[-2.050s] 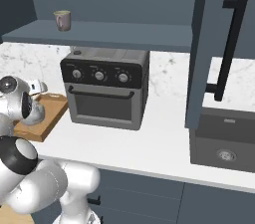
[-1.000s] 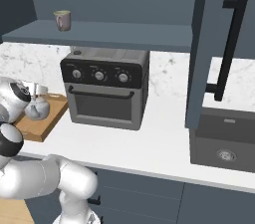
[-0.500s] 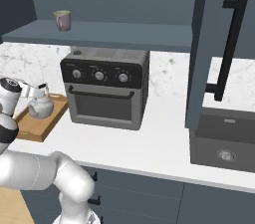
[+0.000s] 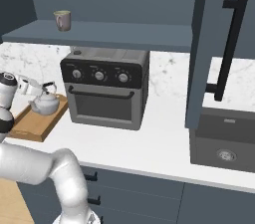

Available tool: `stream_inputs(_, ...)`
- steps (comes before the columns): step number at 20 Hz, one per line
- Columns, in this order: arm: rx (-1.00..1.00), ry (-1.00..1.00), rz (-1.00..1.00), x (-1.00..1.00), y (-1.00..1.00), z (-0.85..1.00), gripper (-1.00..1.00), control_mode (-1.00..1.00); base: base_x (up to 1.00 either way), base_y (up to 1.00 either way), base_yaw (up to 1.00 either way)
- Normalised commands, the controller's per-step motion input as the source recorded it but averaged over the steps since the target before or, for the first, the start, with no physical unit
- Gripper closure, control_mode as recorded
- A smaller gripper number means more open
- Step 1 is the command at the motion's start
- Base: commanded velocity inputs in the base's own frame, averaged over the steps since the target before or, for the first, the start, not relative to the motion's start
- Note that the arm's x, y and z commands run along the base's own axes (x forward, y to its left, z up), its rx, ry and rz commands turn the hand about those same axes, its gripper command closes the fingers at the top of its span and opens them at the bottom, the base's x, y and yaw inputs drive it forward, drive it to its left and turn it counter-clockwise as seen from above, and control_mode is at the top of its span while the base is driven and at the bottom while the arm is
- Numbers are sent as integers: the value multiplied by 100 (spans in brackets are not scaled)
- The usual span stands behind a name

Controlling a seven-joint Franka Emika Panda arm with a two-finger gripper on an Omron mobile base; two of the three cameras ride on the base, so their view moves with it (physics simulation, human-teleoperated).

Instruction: Pick the kettle from the counter and place it on the tray. Then pick the mug from the cabinet and place it on the tray. Then close the cabinet doors.

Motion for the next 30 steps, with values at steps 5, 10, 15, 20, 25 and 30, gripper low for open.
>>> stream_inputs(5, -1, 0, -26, 9, 14, -2, 100, -100, 0, 0, 0)
stream_inputs(10, 0, 0, -17, -1, 11, -9, 100, -100, 0, 0, 0)
stream_inputs(15, 1, 4, -11, -5, 0, -16, -100, -100, 0, 0, 0)
stream_inputs(20, 0, 1, -8, 0, 0, -13, -100, -100, 0, 0, 0)
stream_inputs(25, 1, 0, -7, -7, -1, -7, -100, -100, 0, 0, 0)
stream_inputs(30, 0, 0, -5, -12, 4, 0, -100, -100, 0, 0, 0)
